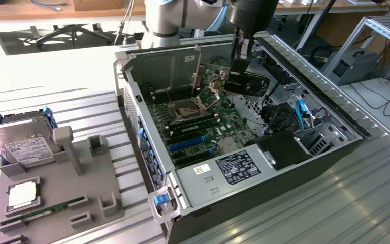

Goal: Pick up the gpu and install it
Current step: 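Insert the gpu into the slot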

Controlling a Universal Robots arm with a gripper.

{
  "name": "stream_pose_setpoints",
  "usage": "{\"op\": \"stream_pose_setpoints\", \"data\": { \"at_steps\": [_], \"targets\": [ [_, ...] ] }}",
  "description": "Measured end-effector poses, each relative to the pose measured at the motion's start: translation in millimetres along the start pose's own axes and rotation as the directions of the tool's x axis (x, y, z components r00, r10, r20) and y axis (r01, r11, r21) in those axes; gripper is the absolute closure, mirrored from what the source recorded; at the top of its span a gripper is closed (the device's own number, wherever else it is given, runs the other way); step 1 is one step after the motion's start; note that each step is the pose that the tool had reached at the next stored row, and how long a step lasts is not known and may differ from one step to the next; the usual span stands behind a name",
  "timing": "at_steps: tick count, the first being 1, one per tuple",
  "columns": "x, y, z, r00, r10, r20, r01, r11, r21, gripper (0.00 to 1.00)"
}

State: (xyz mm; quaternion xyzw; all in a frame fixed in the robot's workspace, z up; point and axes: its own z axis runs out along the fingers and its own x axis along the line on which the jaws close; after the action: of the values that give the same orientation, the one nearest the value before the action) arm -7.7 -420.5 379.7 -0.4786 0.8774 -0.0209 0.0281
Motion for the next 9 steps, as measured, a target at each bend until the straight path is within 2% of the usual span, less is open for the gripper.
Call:
{"op": "stream_pose_setpoints", "data": {
  "at_steps": [9],
  "targets": [
    [0.0,0.0,0.0,0.999,-0.045,0.0029,0.045,0.999,-0.0012,0.73]
  ]
}}
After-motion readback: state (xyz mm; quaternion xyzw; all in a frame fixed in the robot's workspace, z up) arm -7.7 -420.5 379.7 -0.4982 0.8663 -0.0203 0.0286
